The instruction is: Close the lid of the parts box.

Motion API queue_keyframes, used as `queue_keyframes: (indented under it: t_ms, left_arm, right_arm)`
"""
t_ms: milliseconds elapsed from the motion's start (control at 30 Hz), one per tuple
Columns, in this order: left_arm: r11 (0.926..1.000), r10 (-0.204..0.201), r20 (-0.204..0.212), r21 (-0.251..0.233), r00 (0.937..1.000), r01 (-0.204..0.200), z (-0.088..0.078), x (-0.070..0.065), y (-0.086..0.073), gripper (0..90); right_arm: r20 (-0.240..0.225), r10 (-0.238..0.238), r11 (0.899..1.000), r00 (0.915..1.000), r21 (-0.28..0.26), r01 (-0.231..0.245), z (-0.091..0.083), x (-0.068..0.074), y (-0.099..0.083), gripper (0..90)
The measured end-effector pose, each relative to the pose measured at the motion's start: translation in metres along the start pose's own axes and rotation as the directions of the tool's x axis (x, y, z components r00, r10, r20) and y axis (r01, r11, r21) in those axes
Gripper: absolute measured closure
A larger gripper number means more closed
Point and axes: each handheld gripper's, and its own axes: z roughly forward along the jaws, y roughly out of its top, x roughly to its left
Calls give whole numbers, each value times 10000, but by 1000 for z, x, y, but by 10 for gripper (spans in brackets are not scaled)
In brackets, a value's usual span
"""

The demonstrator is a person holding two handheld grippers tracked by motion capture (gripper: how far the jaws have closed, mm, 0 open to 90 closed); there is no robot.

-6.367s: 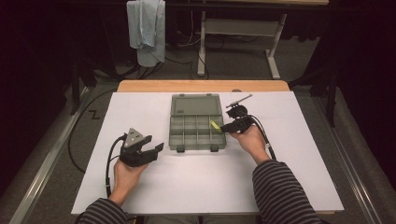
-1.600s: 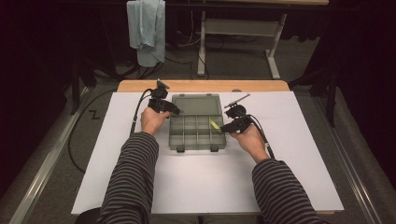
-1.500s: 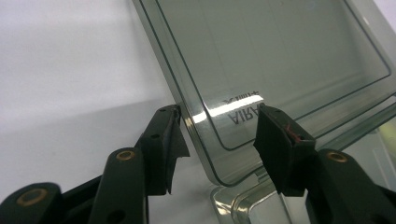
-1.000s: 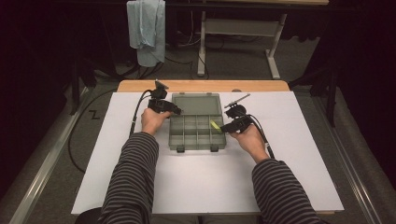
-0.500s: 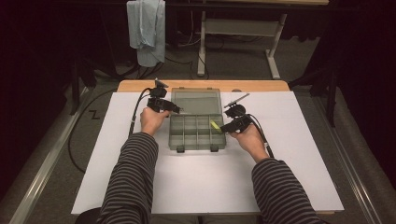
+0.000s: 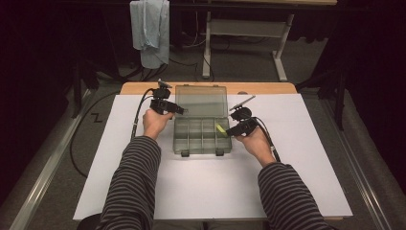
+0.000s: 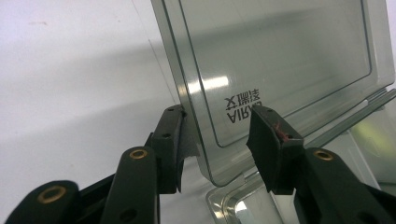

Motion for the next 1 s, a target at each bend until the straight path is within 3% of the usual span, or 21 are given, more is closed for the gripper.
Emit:
queue_keyframes:
  t_ms: [467, 1000]
  left_arm:
    - [9978, 621, -258, -201, 9977, -627, -13, -10, 0, 574]
    - [9894, 1430, -703, -149, 9872, -1444, -25, -21, -5, 594]
  right_arm:
    - [59, -52, 10000, 10000, 46, 51, 0, 0, 1, 777]
    - [146, -100, 9999, 9998, 61, 99, 0, 2, 1, 778]
